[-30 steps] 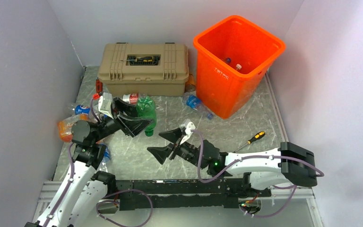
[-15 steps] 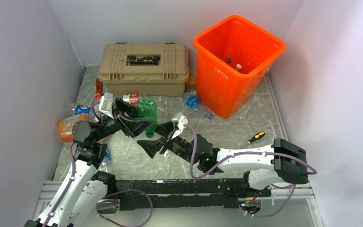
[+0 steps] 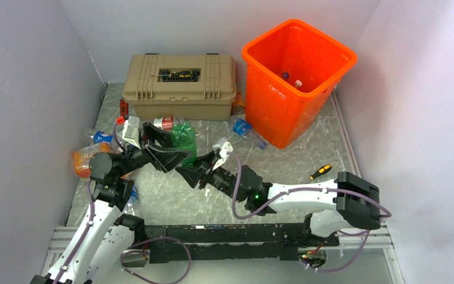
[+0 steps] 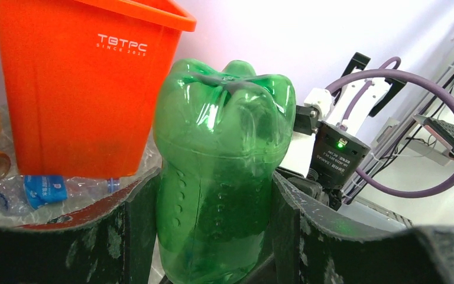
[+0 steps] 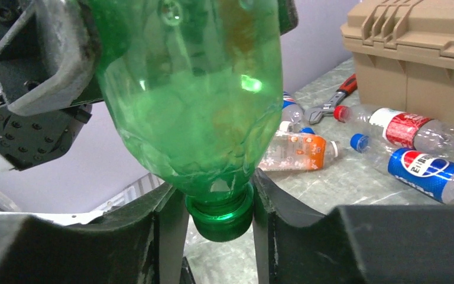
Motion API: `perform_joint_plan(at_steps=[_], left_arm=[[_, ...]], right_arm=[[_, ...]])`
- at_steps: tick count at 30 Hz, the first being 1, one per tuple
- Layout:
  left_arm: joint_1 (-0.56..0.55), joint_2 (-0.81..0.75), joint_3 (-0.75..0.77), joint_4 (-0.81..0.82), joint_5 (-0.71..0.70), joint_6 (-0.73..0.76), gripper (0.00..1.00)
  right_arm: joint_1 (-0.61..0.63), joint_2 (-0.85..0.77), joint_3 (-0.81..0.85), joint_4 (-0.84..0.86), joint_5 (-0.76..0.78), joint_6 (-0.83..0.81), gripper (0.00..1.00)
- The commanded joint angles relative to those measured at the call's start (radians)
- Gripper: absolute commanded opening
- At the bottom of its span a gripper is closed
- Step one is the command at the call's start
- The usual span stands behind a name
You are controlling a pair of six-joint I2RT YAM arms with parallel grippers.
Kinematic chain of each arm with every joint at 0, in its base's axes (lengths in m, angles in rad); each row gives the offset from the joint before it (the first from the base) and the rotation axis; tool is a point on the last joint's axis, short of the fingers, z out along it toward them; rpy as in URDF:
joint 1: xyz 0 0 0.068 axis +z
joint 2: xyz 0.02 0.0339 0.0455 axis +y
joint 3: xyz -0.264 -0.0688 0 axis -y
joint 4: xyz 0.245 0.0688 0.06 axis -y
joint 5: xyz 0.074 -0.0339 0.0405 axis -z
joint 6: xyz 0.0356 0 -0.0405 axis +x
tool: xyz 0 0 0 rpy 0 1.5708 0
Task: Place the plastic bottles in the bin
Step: Place the plastic bottle in the trash bin.
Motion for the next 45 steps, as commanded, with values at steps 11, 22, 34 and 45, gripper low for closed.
perform_joint_plan(at_steps=[11, 22, 34, 45], left_arm=[[0.004, -0.016, 0.0, 0.018, 0.019, -0.001, 0.67], [0.005, -0.159, 0.025, -0.265, -0.247, 0.165, 0.99], [0.018, -0.164, 0.069, -0.397, -0.342, 0.248, 0.99], [0.03, -0.08, 0.098, -0.462, -0.38, 0.25, 0.99]], right_arm=[[-0.004, -0.01, 0.041, 0.028, 0.005, 0.0, 0.0], [-0.004, -0.225, 0.001, -0.355, 0.221, -0.111, 0.0], [-0.008, -0.446, 0.318, -0.797, 0.499, -0.427, 0.0], [-0.429, -0.359, 0.82, -1.014, 0.494, -0.486, 0.0]])
